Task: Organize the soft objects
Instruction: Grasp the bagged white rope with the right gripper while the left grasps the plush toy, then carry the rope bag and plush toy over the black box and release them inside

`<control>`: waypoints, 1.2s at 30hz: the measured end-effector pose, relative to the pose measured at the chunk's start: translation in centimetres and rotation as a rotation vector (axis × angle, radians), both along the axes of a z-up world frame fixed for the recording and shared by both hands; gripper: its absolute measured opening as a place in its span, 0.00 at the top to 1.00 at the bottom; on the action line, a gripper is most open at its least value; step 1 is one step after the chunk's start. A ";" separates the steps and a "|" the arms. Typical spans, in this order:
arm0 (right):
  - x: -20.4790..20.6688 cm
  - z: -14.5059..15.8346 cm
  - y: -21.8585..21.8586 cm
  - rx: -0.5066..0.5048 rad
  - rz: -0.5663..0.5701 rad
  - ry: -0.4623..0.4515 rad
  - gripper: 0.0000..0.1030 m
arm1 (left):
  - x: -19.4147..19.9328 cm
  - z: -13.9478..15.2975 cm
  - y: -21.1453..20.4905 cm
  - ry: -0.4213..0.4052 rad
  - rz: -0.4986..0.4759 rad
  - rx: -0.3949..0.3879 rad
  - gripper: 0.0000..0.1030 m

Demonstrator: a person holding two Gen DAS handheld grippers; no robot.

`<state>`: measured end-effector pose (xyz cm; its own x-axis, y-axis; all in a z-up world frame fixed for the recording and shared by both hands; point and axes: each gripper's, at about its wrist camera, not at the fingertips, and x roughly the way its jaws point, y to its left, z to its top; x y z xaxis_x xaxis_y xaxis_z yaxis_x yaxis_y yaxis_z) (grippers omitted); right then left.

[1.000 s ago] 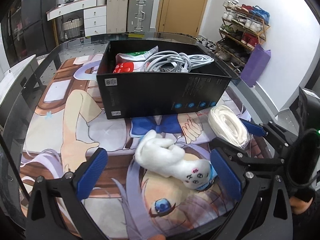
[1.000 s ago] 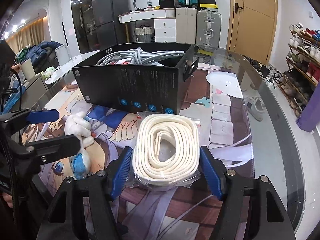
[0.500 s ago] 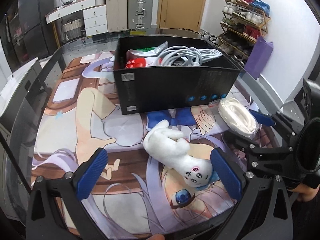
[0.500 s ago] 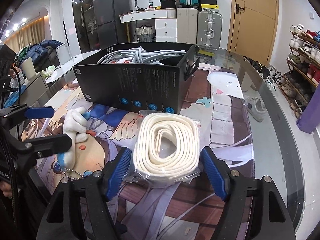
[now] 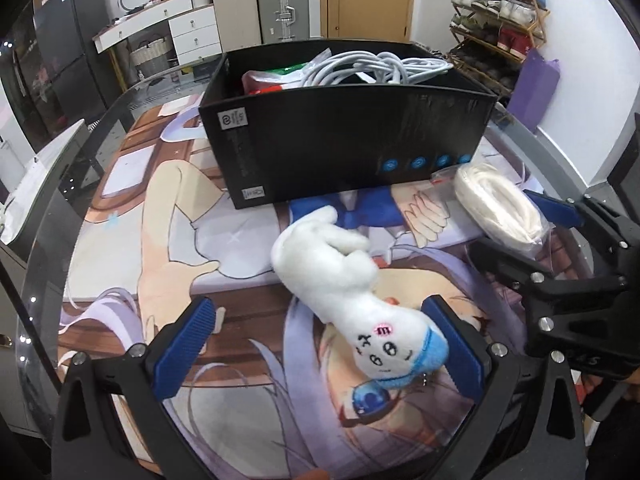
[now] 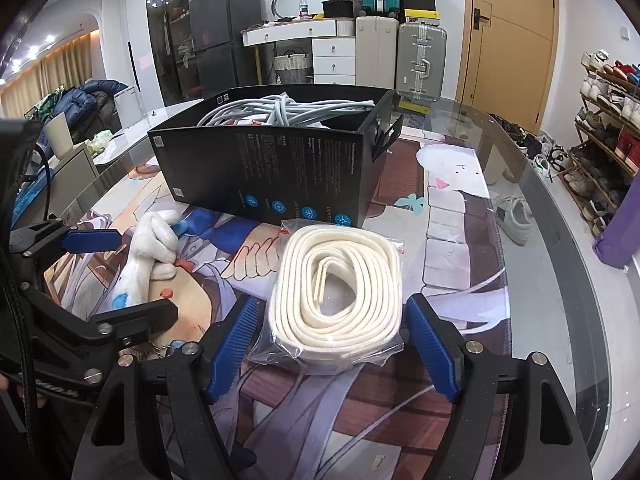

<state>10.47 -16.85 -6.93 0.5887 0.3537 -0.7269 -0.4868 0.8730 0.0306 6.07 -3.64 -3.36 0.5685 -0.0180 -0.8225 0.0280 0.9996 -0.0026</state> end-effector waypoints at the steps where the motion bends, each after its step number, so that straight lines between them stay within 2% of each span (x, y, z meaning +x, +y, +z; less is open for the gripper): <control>1: 0.0 0.0 0.0 0.000 0.000 -0.001 0.24 | 0.0 0.0 0.0 -0.001 0.000 0.001 0.00; 9: 0.1 0.1 0.0 -0.001 -0.007 -0.003 0.22 | -0.4 -0.3 0.8 -0.021 -0.022 -0.014 0.00; 11: 0.2 0.1 0.1 -0.001 -0.011 -0.004 0.22 | -0.5 -0.2 1.1 -0.026 -0.024 -0.018 0.04; 14: 0.3 0.1 0.1 0.002 -0.014 -0.006 0.24 | -1.0 0.2 1.2 -0.055 -0.035 -0.021 0.25; 16: 0.3 0.2 0.1 0.003 -0.012 -0.005 0.30 | -1.2 0.5 1.2 -0.068 -0.044 -0.025 0.49; 17: 0.2 0.2 0.1 0.003 -0.008 -0.007 0.34 | -1.3 0.6 1.2 -0.074 -0.049 -0.029 0.55; 18: 0.2 0.3 0.1 0.003 -0.005 -0.006 0.35 | -1.3 0.7 1.3 -0.077 -0.053 -0.030 0.66; 20: 0.2 0.3 0.1 0.010 -0.003 -0.004 0.37 | -1.3 0.8 1.4 -0.082 -0.058 -0.038 0.75; 27: 0.3 0.5 -0.1 0.038 -0.002 0.007 0.58 | -1.9 1.0 2.2 -0.113 -0.049 -0.072 0.78; 36: -0.9 1.4 1.0 0.056 0.056 -0.018 0.60 | -3.1 2.2 3.2 -0.160 -0.043 -0.112 0.78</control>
<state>9.60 -15.81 -5.52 0.5799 0.4261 -0.6944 -0.5359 0.8415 0.0688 2.93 -0.42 -1.18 0.6885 -0.1315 -0.7133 0.0798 0.9912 -0.1057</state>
